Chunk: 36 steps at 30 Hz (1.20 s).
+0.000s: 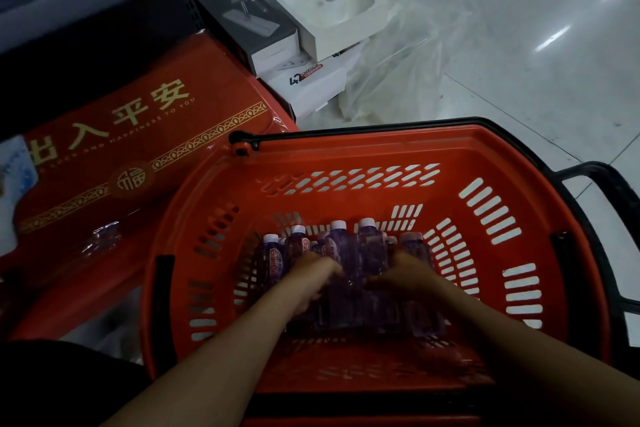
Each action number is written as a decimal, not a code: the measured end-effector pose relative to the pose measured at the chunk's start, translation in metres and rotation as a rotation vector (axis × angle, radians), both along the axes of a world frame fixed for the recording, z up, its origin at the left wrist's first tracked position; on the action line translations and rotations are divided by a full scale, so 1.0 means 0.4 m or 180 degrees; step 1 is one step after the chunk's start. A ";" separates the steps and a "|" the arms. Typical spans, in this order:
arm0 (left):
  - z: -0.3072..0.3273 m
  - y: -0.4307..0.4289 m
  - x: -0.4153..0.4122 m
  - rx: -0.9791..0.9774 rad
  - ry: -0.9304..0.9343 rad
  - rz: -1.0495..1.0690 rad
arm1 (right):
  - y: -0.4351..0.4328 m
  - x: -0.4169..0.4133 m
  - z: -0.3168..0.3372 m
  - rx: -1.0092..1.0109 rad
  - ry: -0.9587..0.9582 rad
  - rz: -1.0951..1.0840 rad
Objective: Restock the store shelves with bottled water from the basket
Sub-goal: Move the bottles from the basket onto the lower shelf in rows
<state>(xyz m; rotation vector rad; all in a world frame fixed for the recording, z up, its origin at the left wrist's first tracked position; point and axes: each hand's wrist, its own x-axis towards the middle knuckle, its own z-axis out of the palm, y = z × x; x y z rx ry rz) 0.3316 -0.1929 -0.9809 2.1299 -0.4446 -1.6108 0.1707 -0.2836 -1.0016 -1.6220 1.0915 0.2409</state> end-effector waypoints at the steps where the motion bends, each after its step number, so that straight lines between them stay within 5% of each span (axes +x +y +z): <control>1: 0.006 -0.003 -0.002 0.0019 0.0025 0.0021 | 0.002 -0.001 0.005 0.0059 -0.0078 -0.0091; 8: -0.008 0.005 0.012 0.0265 0.0119 0.0224 | -0.008 -0.006 0.021 0.0457 -0.0159 -0.0891; 23: -0.005 0.022 -0.009 0.0037 -0.0048 0.0010 | 0.012 -0.016 0.013 0.0351 -0.0045 -0.0428; 29: 0.075 0.020 0.031 -0.0471 0.0011 0.0234 | -0.021 0.006 0.114 0.0523 -0.0388 -0.0825; 36: 0.299 0.028 0.110 -0.1409 -0.0310 0.0347 | -0.025 0.087 0.319 -0.0052 -0.1225 -0.0952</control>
